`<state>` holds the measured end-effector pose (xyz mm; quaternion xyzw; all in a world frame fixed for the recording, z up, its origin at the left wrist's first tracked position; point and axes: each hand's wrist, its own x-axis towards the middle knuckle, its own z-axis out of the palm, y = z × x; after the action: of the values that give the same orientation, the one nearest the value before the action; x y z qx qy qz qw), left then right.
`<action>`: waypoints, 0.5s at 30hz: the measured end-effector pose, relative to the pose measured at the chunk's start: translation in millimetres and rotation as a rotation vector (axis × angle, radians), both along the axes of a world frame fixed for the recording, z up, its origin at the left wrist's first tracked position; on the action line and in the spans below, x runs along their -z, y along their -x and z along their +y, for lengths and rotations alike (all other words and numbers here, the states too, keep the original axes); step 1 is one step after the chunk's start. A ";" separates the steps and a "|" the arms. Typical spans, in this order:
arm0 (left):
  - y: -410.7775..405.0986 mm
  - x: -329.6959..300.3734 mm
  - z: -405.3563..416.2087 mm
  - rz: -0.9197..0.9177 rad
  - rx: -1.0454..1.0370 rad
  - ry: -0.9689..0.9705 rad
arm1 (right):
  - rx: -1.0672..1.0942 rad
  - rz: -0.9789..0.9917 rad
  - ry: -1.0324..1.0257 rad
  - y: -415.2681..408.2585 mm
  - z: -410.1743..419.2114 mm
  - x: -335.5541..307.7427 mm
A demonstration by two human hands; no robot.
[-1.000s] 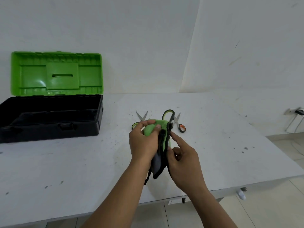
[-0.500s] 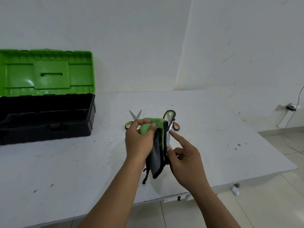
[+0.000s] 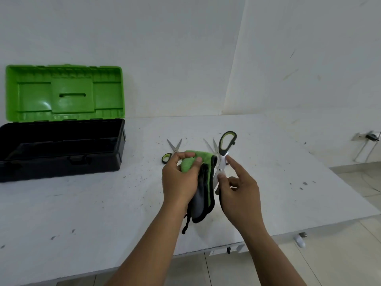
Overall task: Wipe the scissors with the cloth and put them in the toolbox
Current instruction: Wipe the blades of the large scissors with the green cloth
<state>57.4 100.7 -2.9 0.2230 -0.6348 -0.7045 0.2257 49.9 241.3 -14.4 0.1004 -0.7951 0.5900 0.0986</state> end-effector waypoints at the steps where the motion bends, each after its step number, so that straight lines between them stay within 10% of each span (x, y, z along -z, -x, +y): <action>1: -1.7 2.7 0.0 -0.003 0.015 0.009 | 0.025 -0.010 0.009 2.9 0.4 -0.5; 15: 1.9 0.4 -17.8 -0.007 0.032 0.036 | -0.155 -0.079 -0.087 -3.3 11.0 -9.2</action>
<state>55.6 82.9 -3.2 0.2112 -0.6517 -0.6957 0.2162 53.2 252.3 -5.2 0.1425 -0.8131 0.5642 0.0168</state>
